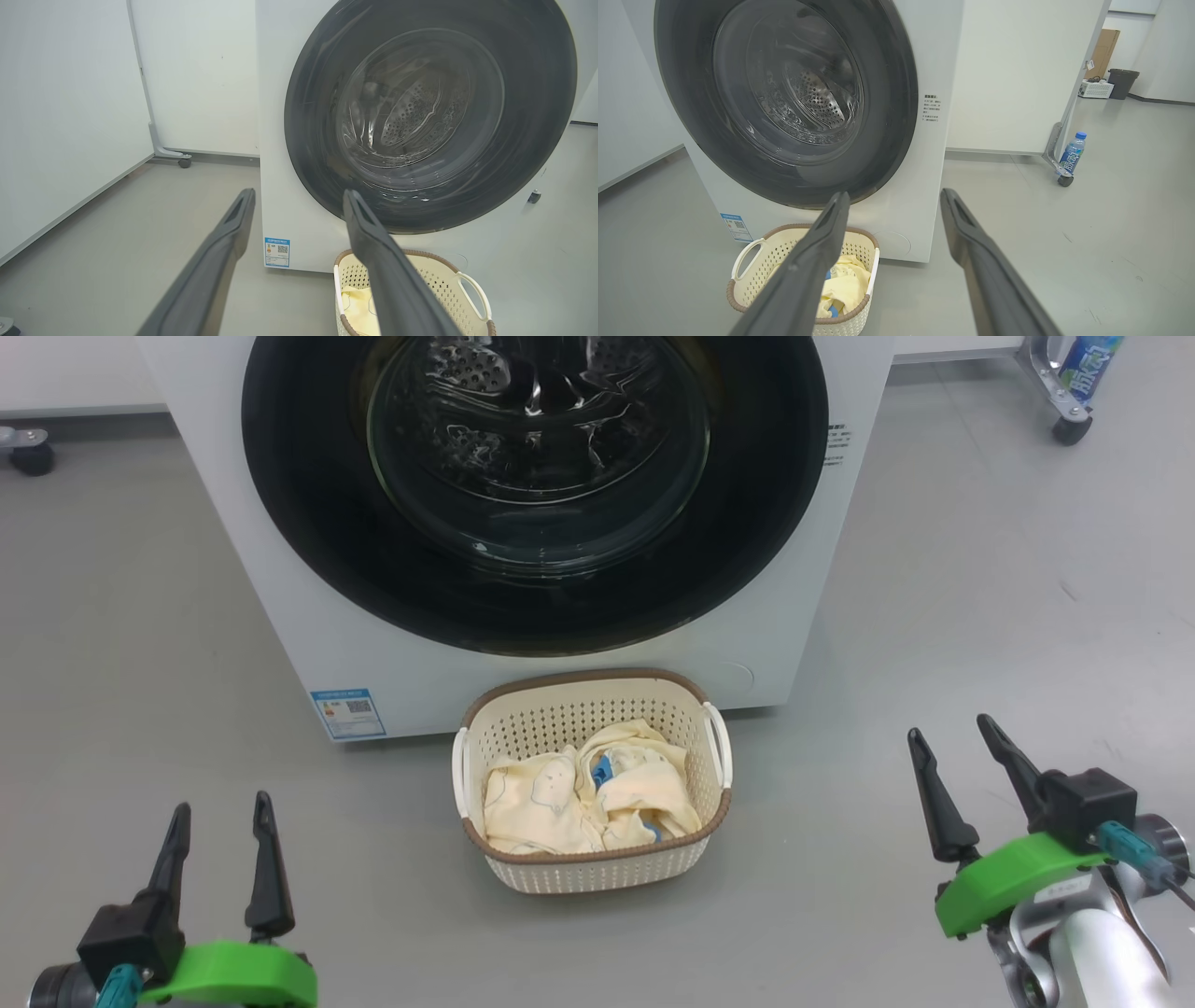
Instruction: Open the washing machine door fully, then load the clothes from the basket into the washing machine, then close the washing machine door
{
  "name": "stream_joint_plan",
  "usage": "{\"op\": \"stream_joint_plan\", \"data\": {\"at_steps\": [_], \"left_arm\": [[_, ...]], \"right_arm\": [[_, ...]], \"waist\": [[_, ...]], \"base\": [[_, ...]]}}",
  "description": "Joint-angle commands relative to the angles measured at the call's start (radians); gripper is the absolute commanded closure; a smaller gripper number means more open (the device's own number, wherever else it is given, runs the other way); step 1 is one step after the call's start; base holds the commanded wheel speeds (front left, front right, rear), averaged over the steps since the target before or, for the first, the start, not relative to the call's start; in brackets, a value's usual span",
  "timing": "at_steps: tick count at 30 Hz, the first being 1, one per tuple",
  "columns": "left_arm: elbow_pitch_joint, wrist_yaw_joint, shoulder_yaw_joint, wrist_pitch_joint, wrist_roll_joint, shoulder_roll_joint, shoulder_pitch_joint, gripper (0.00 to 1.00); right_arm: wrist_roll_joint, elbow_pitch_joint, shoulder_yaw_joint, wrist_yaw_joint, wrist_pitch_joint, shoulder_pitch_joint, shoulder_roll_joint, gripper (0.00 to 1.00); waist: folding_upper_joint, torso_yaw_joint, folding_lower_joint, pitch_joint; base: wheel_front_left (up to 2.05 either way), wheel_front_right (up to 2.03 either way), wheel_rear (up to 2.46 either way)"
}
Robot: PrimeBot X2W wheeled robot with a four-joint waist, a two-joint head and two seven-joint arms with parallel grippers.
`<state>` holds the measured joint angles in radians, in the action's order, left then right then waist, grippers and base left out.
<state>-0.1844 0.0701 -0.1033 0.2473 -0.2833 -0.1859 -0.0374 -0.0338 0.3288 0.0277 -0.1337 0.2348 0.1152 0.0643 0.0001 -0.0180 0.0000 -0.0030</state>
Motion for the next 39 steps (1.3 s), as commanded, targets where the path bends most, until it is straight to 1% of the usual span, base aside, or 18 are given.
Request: {"op": "stream_joint_plan", "data": {"at_steps": [1,5,39], "left_arm": [[0.038,0.001,0.041,0.011,-0.001,-0.016,-0.032,0.0],[0.048,-0.01,0.04,0.013,0.0,-0.011,-0.035,0.0],[0.023,-0.061,0.082,0.014,0.034,0.008,-0.056,0.0]], "right_arm": [[0.0,-0.035,-0.022,0.003,0.012,0.04,0.012,0.0],[-0.001,-0.036,-0.023,0.003,0.012,0.041,0.013,0.0],[0.0,-0.027,-0.019,0.003,0.015,0.041,0.011,0.0]], "waist": [[-0.0001,0.0,0.0,0.001],[-0.0001,0.0,0.0,0.002],[-0.0001,-0.002,0.0,0.008]], "base": [[0.0,0.0,0.0],[0.0,0.0,0.0],[0.0,0.0,0.0]]}}
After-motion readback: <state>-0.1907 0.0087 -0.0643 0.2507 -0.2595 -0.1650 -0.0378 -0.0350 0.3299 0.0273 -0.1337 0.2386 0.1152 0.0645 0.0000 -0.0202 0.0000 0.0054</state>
